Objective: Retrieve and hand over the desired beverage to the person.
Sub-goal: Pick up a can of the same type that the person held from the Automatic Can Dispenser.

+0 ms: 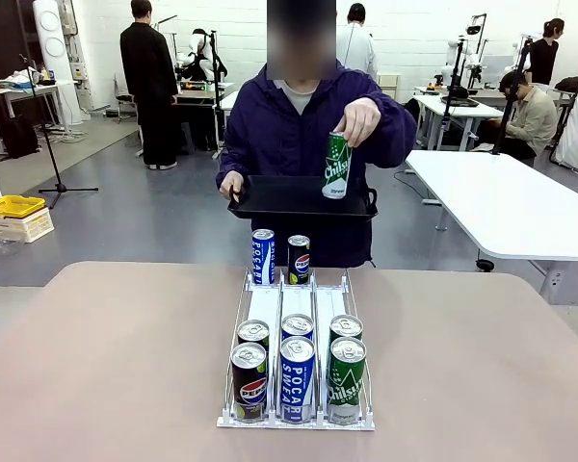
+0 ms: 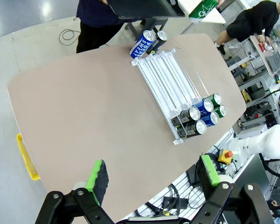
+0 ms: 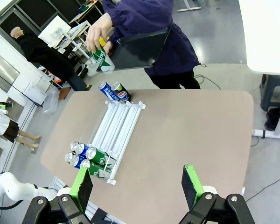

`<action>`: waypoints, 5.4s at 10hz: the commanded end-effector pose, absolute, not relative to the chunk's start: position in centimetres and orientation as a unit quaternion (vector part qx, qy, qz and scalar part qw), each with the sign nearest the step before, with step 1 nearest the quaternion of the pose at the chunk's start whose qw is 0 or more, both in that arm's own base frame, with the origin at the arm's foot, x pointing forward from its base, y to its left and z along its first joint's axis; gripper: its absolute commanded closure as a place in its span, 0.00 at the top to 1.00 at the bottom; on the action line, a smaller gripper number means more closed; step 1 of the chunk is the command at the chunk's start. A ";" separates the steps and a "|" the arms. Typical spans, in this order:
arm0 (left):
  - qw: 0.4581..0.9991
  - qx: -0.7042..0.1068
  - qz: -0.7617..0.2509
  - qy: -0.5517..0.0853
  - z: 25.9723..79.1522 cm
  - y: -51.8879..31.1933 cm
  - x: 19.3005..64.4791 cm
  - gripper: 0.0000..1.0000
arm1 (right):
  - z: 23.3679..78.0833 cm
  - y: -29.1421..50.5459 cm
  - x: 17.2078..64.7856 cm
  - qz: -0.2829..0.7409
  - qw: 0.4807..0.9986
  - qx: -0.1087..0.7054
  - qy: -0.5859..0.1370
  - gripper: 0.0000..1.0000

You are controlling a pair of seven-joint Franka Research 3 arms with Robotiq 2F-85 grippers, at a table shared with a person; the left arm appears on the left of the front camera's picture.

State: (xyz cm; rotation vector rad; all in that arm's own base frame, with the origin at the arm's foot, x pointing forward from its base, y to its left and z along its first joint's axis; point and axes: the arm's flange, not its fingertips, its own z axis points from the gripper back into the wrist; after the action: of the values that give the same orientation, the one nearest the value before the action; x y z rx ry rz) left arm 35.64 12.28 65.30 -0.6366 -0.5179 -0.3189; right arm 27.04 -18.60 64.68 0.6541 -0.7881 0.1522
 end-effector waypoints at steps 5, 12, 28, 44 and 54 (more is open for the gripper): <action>0.902 -0.311 -0.162 -0.252 65.5 12.5 35.8 1.00 | 64.8 -18.7 27.3 0.081 0.862 0.323 -0.383 1.00; 0.902 -0.311 -0.162 -0.252 65.5 12.5 35.8 1.00 | 64.8 -18.7 27.3 0.081 0.862 0.323 -0.383 1.00; 0.902 -0.311 -0.162 -0.252 65.5 12.5 35.8 1.00 | 61.1 19.3 35.6 -0.020 0.994 0.086 -0.059 1.00; 0.902 -0.311 -0.162 -0.252 65.5 12.5 35.8 1.00 | 48.7 30.7 30.8 -0.042 0.999 0.029 -0.015 1.00; 0.902 -0.311 -0.162 -0.252 65.5 12.5 35.8 1.00 | 47.7 31.0 31.6 -0.012 0.999 0.019 -0.028 1.00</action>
State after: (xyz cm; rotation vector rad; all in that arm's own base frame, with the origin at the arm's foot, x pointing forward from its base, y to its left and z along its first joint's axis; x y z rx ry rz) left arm 35.73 12.30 65.32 -0.6357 -0.5161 -0.3186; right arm 31.34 30.83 48.77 0.0355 -0.0321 -0.0505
